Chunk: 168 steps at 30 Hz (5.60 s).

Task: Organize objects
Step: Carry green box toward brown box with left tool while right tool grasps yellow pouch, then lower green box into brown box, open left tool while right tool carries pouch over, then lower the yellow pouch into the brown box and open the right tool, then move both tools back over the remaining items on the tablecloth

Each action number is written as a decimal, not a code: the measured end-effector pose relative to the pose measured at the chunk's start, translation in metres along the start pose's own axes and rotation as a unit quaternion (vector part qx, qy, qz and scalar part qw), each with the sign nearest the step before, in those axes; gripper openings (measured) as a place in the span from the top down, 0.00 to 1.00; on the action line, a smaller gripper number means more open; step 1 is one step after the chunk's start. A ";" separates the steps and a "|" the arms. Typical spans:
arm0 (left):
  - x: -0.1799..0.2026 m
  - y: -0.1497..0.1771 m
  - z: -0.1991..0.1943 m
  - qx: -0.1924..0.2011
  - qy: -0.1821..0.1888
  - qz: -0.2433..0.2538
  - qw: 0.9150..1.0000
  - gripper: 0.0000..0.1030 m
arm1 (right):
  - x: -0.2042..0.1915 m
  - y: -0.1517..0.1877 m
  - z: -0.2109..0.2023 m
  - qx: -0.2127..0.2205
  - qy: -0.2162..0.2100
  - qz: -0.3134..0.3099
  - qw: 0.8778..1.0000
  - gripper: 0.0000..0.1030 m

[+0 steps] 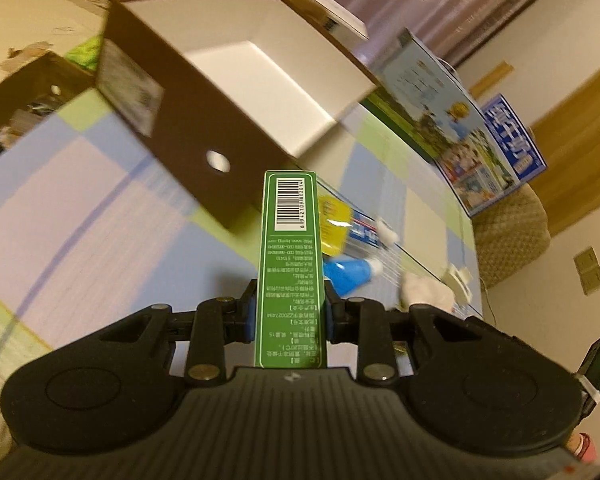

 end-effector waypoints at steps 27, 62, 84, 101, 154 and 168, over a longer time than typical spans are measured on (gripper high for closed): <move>-0.091 -0.068 -0.018 0.048 -0.059 -0.058 0.995 0.76 | -0.036 -0.007 0.154 -0.076 -0.114 0.088 0.987 0.59; -0.114 -0.138 -0.017 0.042 -0.031 -0.020 0.998 0.76 | -0.071 -0.054 0.104 0.014 -0.070 0.096 0.993 0.85; -0.038 -0.216 0.022 0.024 -0.002 0.083 0.996 0.75 | -0.193 -0.112 0.136 -0.026 -0.091 -0.022 0.995 0.85; -0.028 -0.234 0.111 -0.039 -0.043 0.137 0.989 0.75 | -0.205 -0.103 0.219 -0.118 -0.056 -0.068 0.989 0.85; -0.042 -0.206 0.068 -0.017 -0.103 0.273 0.956 0.43 | -0.196 -0.092 0.134 -0.049 -0.018 -0.054 0.997 0.54; -0.043 -0.215 0.115 -0.033 -0.155 0.282 0.946 0.43 | -0.170 -0.089 0.108 -0.022 0.021 -0.017 0.999 0.54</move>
Point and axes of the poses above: each gripper's, at about its wrist camera, not at the fingertips, and z roughly the way its jaws point, x to its right, y to its underside, the point moved 1 cm from there along z, roughly the way its jaws point, and after that the axes turned 4 degrees about -y, right-handed, at the moved point
